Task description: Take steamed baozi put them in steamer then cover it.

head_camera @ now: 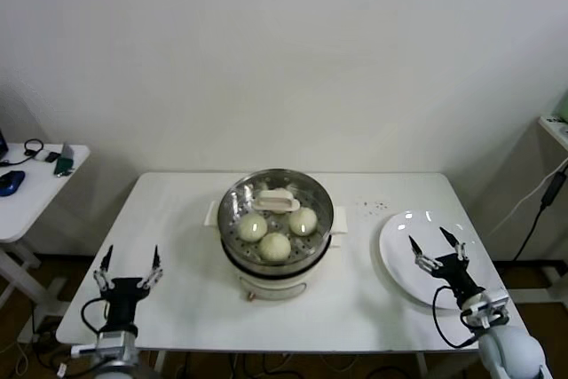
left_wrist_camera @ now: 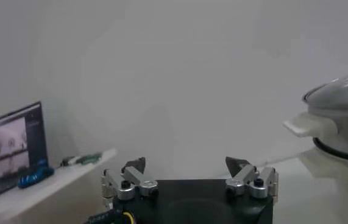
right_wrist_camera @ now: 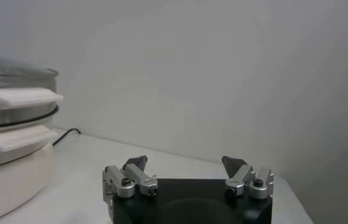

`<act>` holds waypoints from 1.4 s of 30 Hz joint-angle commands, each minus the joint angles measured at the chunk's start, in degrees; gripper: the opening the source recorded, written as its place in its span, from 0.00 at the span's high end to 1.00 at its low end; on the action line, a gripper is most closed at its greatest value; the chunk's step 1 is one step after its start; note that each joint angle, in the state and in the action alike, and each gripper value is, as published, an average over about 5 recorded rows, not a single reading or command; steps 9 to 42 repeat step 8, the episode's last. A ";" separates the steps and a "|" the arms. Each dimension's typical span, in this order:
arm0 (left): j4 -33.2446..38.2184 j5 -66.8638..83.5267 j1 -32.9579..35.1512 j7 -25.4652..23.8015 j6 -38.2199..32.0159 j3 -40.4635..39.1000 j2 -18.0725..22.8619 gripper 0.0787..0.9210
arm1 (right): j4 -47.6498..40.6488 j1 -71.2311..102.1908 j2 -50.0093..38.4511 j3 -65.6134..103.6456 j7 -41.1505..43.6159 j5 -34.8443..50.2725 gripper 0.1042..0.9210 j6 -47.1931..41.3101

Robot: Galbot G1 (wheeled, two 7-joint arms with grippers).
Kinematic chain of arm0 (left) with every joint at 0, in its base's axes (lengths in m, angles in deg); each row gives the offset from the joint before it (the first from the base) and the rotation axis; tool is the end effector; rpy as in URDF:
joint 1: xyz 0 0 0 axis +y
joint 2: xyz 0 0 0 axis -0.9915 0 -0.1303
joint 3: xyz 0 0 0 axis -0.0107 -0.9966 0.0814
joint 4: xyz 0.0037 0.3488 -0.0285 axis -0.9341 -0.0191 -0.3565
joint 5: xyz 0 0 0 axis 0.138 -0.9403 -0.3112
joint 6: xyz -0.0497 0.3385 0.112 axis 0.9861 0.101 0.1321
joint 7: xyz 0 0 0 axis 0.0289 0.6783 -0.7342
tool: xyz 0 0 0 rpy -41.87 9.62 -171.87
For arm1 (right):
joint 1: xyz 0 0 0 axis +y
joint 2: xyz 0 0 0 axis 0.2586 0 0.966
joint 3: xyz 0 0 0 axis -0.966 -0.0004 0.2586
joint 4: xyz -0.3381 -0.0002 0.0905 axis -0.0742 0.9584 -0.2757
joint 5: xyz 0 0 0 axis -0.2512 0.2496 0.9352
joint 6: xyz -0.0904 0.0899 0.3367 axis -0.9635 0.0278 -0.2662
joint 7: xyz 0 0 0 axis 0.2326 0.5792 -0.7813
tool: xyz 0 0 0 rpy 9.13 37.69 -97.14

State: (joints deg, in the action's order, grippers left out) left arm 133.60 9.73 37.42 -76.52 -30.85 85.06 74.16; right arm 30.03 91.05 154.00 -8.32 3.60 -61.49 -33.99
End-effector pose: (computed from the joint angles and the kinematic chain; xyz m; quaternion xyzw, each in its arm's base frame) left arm 0.1828 0.0941 -0.3566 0.1040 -0.9817 -0.1588 0.0130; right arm 0.2633 -0.1968 -0.3733 0.1000 -0.9909 0.0671 0.0609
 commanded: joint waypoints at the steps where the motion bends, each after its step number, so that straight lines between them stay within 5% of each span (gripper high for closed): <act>1: -3.93 6.74 1.66 -3.14 -8.82 1.92 1.63 0.12 | 0.69 0.54 0.87 0.26 -0.09 0.48 0.12 0.67; 42: -4.38 7.35 1.84 -4.49 -9.60 1.87 1.38 0.12 | 0.54 1.01 0.92 1.16 -0.19 0.28 0.12 0.93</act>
